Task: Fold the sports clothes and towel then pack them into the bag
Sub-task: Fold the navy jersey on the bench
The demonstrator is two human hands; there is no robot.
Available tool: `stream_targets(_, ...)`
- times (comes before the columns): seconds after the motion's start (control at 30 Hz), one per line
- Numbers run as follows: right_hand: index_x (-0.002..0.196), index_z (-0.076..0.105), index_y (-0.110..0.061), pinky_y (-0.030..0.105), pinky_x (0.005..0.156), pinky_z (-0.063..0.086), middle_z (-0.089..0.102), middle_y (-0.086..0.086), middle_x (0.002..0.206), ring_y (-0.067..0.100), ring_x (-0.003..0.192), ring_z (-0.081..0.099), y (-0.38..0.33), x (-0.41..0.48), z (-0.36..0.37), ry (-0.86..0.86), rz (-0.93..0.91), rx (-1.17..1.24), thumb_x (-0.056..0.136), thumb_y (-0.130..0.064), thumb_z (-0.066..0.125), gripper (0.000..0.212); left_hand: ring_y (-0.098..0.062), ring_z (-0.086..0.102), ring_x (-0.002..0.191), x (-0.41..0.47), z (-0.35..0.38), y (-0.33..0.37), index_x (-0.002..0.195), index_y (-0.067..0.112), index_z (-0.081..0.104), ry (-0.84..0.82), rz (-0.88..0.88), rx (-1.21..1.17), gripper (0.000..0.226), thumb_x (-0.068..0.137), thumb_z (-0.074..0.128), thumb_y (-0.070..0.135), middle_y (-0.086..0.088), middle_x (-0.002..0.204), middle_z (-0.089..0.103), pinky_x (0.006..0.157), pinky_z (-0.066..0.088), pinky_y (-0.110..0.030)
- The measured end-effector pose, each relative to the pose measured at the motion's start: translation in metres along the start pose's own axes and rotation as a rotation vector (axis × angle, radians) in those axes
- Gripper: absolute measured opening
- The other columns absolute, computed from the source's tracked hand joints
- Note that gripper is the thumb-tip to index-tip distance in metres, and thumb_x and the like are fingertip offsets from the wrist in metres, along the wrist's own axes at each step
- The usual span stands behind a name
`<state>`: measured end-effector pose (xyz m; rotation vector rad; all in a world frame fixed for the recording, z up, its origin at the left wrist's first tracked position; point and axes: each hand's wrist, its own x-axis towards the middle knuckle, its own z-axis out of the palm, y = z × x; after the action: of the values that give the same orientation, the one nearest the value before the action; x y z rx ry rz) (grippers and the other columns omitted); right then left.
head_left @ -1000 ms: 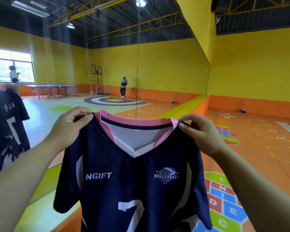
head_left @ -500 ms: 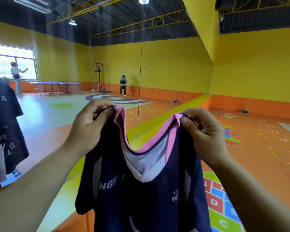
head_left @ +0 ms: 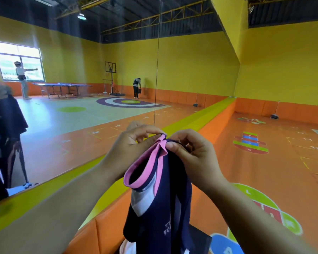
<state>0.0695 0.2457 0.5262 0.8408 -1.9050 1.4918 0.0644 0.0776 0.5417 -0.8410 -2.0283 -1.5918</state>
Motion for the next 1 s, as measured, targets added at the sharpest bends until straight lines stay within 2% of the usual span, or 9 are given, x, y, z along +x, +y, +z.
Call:
stream_targets(0.17,0.07,0.057,-0.031,0.012,0.06,0.038,0.061,-0.014,0.071,0.002,0.064,0.053,0.012,-0.01,0.009,0.077,0.084,-0.112,0.072,-0.031,0.07,0.013,0.007,0.06,0.067,-0.001,0.002,-0.002,0.079,0.023,0.068,-0.068,-0.107,0.021,0.033,0.087,0.054,-0.006,0.02,0.071,0.069,0.064,0.044,-0.007)
stream_targets(0.27,0.067,0.053,-0.035,0.011,0.059,0.038,0.059,-0.011,0.065,0.001,0.064,0.053,0.019,-0.017,0.015,0.109,0.083,-0.228,0.074,-0.033,0.072,0.02,0.002,0.06,0.062,-0.002,-0.001,-0.01,0.072,0.022,0.07,-0.099,-0.202,0.045,0.031,0.088,0.057,-0.002,0.014,0.067,0.068,0.06,0.045,-0.011)
stream_targets(0.4,0.068,0.055,-0.025,0.012,0.057,0.037,0.057,-0.011,0.063,0.004,0.063,0.052,0.031,-0.022,0.017,0.146,0.171,-0.302,0.079,-0.03,0.075,0.023,-0.013,0.063,0.07,-0.009,-0.005,-0.018,0.085,0.012,0.074,-0.223,-0.385,-0.321,0.012,0.082,0.065,0.02,-0.005,0.079,0.071,0.061,0.048,-0.018)
stream_targets(0.47,0.07,0.058,-0.019,0.014,0.056,0.038,0.058,-0.009,0.064,0.006,0.063,0.052,0.037,-0.025,0.017,0.125,0.218,-0.314,0.078,-0.032,0.075,0.023,-0.011,0.065,0.071,-0.012,-0.006,-0.025,0.088,0.017,0.074,-0.254,-0.366,-0.221,0.017,0.072,0.076,0.023,-0.002,0.081,0.072,0.061,0.049,-0.017)
stream_targets(0.53,0.071,0.062,-0.017,0.017,0.056,0.038,0.059,-0.007,0.064,0.007,0.062,0.051,0.043,-0.03,0.017,0.082,0.265,-0.301,0.077,-0.034,0.075,0.022,-0.008,0.066,0.077,-0.015,-0.005,-0.035,0.088,0.024,0.074,-0.228,-0.316,-0.015,0.02,0.069,0.079,0.024,0.003,0.085,0.074,0.071,0.051,-0.02)
stream_targets(0.67,0.073,0.063,-0.024,0.017,0.062,0.04,0.059,-0.01,0.077,0.003,0.07,0.053,0.057,-0.04,0.008,-0.124,0.324,-0.252,0.079,-0.033,0.074,0.015,-0.003,0.064,0.077,-0.017,-0.004,-0.046,0.09,0.021,0.069,-0.196,-0.317,0.011,0.015,0.081,0.068,0.01,0.01,0.082,0.072,0.076,0.048,-0.017)
stream_targets(0.8,0.083,0.068,-0.019,0.025,0.086,0.045,0.057,-0.012,0.115,0.0,0.101,0.054,0.071,-0.048,-0.001,-0.394,0.408,-0.216,0.082,-0.029,0.072,0.011,-0.001,0.062,0.076,-0.015,-0.01,-0.049,0.093,0.014,0.066,-0.268,-0.337,-0.08,0.023,0.087,0.057,-0.005,0.01,0.08,0.071,0.073,0.047,-0.012)
stream_targets(0.87,0.087,0.071,-0.012,0.025,0.094,0.042,0.055,-0.014,0.123,0.0,0.109,0.053,0.075,-0.051,0.0,-0.474,0.417,-0.179,0.083,-0.03,0.071,0.019,-0.002,0.063,0.077,-0.012,-0.012,-0.048,0.091,0.016,0.069,-0.318,-0.341,-0.133,0.02,0.083,0.059,0.001,0.007,0.082,0.071,0.072,0.048,-0.013)
stream_targets(1.0,0.084,0.066,0.0,0.04,0.09,0.045,0.064,0.007,0.102,0.018,0.096,0.06,0.082,-0.053,0.006,-0.507,0.417,-0.157,0.084,-0.034,0.069,0.035,-0.003,0.063,0.077,-0.004,-0.013,-0.046,0.082,0.024,0.075,-0.349,-0.32,-0.168,0.024,0.08,0.06,0.006,0.006,0.083,0.071,0.072,0.048,-0.013)
